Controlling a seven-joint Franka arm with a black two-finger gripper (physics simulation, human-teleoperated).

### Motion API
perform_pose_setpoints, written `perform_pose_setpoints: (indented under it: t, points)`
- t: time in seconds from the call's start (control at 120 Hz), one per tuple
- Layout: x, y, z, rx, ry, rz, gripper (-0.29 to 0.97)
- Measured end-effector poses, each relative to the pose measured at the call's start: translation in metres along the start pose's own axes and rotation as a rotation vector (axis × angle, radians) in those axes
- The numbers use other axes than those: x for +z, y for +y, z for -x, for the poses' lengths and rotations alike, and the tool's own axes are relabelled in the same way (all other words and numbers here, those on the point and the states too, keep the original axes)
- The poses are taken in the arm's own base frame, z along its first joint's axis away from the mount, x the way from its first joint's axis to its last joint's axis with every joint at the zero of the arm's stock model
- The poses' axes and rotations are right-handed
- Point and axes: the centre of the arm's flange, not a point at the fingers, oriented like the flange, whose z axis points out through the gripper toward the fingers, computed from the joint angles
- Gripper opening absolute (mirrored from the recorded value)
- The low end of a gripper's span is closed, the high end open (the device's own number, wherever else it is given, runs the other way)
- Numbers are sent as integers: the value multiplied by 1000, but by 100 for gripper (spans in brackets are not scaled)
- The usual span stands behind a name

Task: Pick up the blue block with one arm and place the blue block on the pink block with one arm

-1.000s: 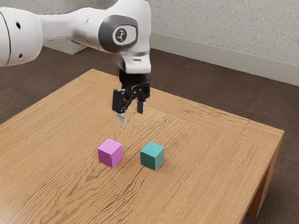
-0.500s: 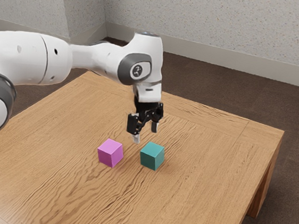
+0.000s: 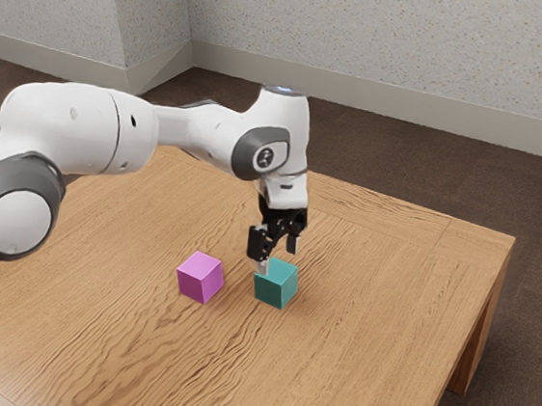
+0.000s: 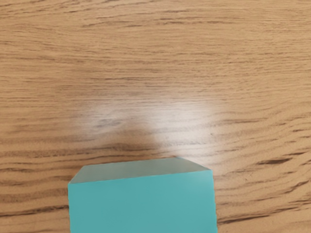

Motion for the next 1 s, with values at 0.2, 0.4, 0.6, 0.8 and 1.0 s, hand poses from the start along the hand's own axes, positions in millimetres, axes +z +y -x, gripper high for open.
perform_pose_setpoints:
  t: [0.2,0.4,0.6,0.8,1.0]
  points:
    - [17,-3,2,-16,1,16,68]
    - [36,-5,3,-27,-1,38,68]
    - [42,-5,2,-34,0,46,57]
    - [47,-4,7,-46,-2,52,34]
    - [-23,30,3,-38,-23,-15,27]
